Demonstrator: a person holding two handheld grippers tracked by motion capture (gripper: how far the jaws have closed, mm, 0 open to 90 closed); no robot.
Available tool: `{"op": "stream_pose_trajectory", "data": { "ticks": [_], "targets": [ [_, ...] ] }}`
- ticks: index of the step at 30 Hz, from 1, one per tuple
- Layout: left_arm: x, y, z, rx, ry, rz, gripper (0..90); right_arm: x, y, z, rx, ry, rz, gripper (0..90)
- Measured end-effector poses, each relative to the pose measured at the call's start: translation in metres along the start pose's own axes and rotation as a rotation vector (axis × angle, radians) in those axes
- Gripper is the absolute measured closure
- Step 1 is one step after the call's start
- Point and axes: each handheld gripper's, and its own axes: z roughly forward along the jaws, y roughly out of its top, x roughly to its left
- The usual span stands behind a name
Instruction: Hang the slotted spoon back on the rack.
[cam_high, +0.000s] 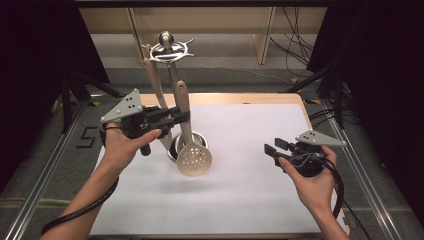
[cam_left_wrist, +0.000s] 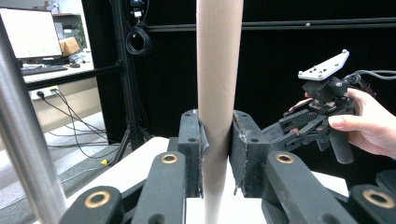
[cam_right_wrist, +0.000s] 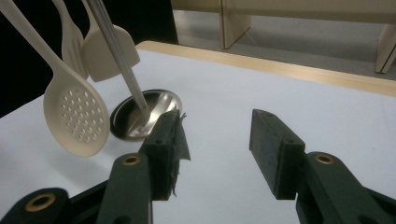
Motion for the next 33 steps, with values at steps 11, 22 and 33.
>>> {"op": "stream_pose_trajectory", "data": {
  "ticks": [11,22,33],
  "targets": [
    [0.006,0.000,-0.004,-0.003,0.004,-0.019,75.0,-0.004,-0.001,0.002,0.006,-0.017,-0.010,54.0],
    [0.011,0.002,-0.003,0.000,-0.002,-0.028,75.0,-0.005,-0.004,0.002,0.013,-0.031,-0.023,53.9],
    [0.015,0.008,-0.003,0.003,-0.005,-0.020,74.9,-0.005,-0.004,0.003,0.016,-0.018,-0.014,53.7]
  ]
}}
